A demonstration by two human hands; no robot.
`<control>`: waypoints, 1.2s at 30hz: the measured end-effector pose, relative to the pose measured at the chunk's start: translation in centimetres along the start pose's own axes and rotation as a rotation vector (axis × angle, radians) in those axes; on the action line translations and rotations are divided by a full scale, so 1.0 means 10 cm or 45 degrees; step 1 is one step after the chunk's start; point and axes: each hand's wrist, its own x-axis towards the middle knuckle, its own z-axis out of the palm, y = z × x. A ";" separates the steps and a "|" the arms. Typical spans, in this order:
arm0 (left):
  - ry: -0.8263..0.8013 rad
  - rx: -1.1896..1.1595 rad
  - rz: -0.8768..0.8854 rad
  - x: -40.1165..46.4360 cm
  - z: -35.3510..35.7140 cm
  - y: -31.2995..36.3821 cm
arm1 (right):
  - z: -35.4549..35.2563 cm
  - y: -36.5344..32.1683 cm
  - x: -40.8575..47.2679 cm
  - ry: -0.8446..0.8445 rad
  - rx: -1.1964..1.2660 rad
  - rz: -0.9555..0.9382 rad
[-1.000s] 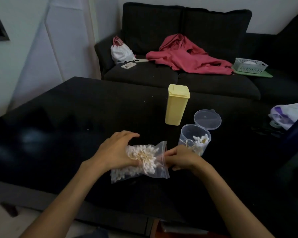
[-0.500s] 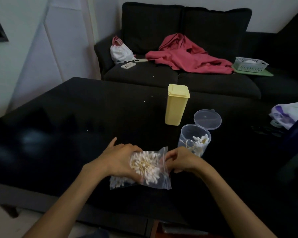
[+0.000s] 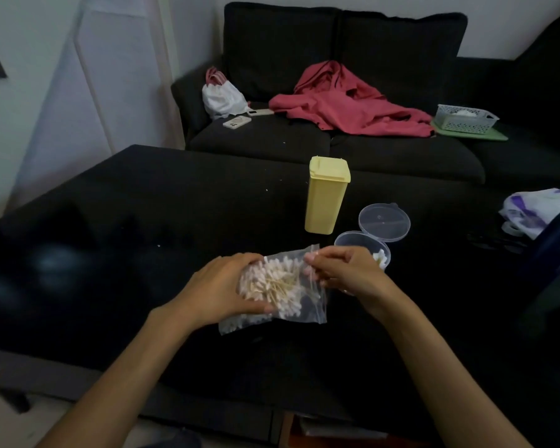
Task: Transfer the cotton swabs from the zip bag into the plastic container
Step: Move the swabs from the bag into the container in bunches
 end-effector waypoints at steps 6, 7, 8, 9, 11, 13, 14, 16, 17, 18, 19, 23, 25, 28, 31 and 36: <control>0.046 0.063 0.086 -0.03 -0.01 -0.04 | -0.10 -0.06 -0.01 -0.108 0.026 0.047; 0.080 0.053 0.099 -0.04 0.00 -0.05 | -0.14 -0.07 -0.01 -0.112 0.008 0.086; 0.107 0.052 0.111 -0.04 0.00 -0.06 | -0.18 -0.06 -0.01 -0.098 -0.045 0.112; 0.132 0.060 0.123 -0.04 0.00 -0.06 | -0.21 -0.03 -0.01 -0.075 -0.141 0.119; 0.158 0.067 0.139 -0.04 0.00 -0.07 | -0.21 0.03 0.00 -0.077 -0.389 0.091; 0.174 0.027 0.137 -0.03 -0.01 -0.04 | -0.14 0.08 0.05 -0.116 -0.579 0.042; 0.184 -0.002 0.134 -0.03 -0.01 -0.02 | -0.11 0.11 0.08 -0.129 -0.640 0.034; 0.204 -0.041 0.120 -0.02 0.00 0.03 | -0.02 0.16 0.13 -0.122 -0.769 0.043; 0.212 -0.050 0.112 -0.02 0.01 0.04 | 0.01 0.17 0.15 -0.123 -0.837 0.040; 0.212 -0.055 0.104 -0.01 0.02 0.06 | 0.04 0.19 0.16 -0.142 -0.868 0.024; 0.210 -0.055 0.099 -0.01 0.03 0.06 | 0.06 0.19 0.16 -0.162 -0.842 0.009; 0.196 -0.049 0.068 0.02 0.08 0.07 | 0.06 0.17 0.14 -0.143 -0.744 -0.024; 0.187 -0.062 0.048 0.03 0.09 0.08 | 0.05 0.16 0.14 -0.239 -0.734 -0.019; 0.147 -0.057 0.038 0.04 0.14 0.12 | 0.10 0.21 0.15 -0.378 -0.822 0.054; 0.057 -0.060 0.019 0.10 0.18 0.13 | 0.15 0.27 0.19 -0.349 -0.872 0.087; -0.207 -0.240 -0.123 0.23 0.19 0.16 | 0.15 0.28 0.22 -0.362 -0.931 0.153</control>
